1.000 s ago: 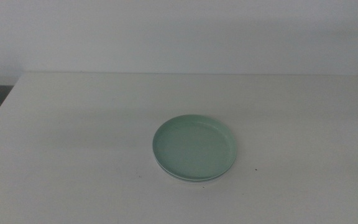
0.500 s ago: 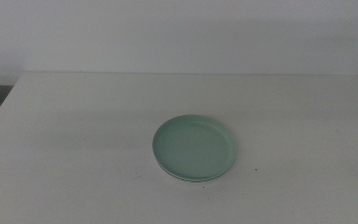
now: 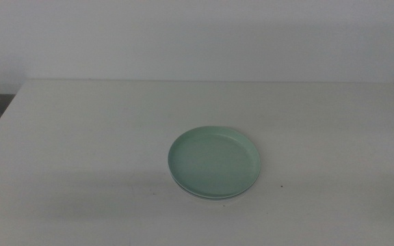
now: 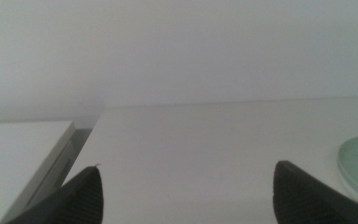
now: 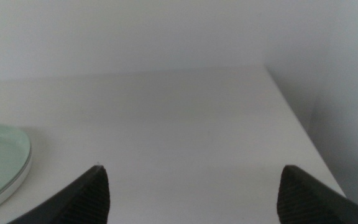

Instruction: Stack the three bowls on top of each other.

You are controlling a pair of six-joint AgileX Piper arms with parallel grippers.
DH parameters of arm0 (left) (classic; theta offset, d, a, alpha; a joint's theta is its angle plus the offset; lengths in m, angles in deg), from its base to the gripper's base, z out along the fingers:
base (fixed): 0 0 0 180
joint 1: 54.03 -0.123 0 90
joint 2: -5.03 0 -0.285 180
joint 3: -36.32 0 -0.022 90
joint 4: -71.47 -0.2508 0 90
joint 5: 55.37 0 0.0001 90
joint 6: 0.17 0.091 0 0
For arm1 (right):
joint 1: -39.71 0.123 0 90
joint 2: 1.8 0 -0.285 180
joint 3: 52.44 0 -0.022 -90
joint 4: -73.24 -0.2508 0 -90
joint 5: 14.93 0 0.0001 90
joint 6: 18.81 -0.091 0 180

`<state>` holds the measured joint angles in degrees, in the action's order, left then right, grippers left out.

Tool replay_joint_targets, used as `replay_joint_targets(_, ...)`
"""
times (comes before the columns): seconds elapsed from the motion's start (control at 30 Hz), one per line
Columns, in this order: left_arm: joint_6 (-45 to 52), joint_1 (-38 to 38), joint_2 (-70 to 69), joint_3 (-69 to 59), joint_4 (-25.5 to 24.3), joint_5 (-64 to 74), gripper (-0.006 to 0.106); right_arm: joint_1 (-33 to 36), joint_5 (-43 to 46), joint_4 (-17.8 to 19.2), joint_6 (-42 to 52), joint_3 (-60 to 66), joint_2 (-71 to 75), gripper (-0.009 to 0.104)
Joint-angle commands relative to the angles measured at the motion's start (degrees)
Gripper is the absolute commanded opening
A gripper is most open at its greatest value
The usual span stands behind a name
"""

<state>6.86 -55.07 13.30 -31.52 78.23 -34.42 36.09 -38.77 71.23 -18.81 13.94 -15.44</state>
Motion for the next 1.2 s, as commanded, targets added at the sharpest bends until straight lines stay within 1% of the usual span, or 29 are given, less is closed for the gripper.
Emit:
replay_joint_targets(0.0, -0.4, 0.0, -0.5, -1.8, 0.9, -2.9, 0.094, -0.9, 1.1, -0.3, 0.0, 4.5, 5.9, 0.093)
replay_joint_targets(0.13, -0.4, 0.0, -0.5, -4.2, 1.2, -6.0, 0.094, -0.8, 7.9, -1.0, 0.0, 8.4, 5.9, 0.093)
replay_joint_targets(0.23, -0.4, 0.0, -0.5, -6.3, 1.2, -7.4, 0.094, -1.0, 10.6, 0.4, 0.0, 9.9, 5.9, 0.093)
replay_joint_targets(0.37, -0.4, 0.0, -0.5, -8.7, 1.2, -9.0, 0.094, -1.0, 14.0, 0.1, 0.0, 10.8, 5.9, 0.093)
replay_joint_targets(0.47, -0.4, 0.0, -0.5, -9.4, 1.2, -9.7, 0.094, -1.0, 12.1, -0.2, 0.0, 10.8, 5.9, 0.093)
replay_joint_targets(0.6, -0.4, 0.0, -0.5, -9.4, 1.1, -8.6, 0.094, -1.0, 12.2, -0.3, 0.0, 10.8, 5.9, 0.093)
replay_joint_targets(0.83, -0.4, 0.0, -0.5, -9.4, -1.4, -9.0, 0.094, -1.0, 12.2, -0.3, 0.0, 10.8, 5.9, 0.093)
replay_joint_targets(1.17, -0.4, 0.0, -0.5, -9.4, -1.8, -9.3, 0.094, -1.0, 12.2, -0.3, 0.0, 10.8, 5.9, 0.093)
